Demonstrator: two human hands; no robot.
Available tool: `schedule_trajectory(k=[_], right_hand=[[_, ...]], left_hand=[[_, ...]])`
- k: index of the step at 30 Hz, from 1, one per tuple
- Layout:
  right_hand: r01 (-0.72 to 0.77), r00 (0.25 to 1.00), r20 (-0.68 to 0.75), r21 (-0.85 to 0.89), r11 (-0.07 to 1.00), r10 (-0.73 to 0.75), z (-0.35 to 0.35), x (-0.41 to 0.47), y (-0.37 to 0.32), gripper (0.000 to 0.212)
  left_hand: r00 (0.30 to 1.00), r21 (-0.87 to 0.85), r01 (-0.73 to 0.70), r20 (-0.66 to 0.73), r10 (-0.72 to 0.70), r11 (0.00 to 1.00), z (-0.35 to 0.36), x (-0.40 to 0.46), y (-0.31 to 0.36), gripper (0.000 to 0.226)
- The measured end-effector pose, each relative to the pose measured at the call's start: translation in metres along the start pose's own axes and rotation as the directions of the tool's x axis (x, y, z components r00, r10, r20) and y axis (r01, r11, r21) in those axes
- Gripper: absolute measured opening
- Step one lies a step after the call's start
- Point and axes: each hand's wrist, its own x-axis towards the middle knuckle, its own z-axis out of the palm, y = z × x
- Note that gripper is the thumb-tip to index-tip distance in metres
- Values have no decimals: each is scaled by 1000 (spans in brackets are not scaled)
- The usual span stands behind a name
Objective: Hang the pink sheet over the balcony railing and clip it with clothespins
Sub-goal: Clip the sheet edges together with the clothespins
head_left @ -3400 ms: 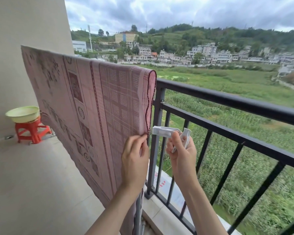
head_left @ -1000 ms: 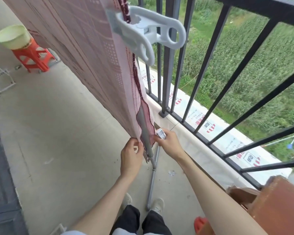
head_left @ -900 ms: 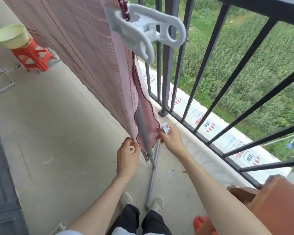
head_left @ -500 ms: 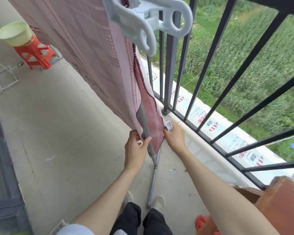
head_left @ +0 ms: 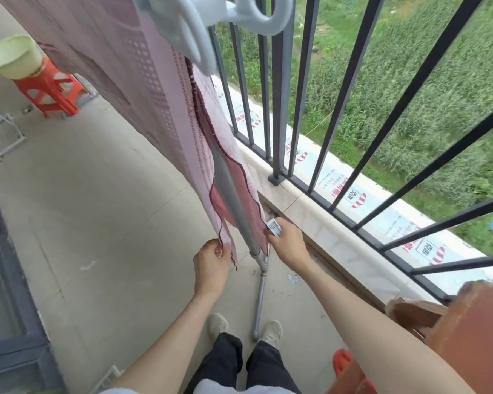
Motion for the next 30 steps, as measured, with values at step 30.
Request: schedule_trajectory(k=[30], right_hand=[[24,993,94,407,913,-68,43,-17,38,41]], left_hand=[[998,28,20,-54,-19,999,41,4,24,17]])
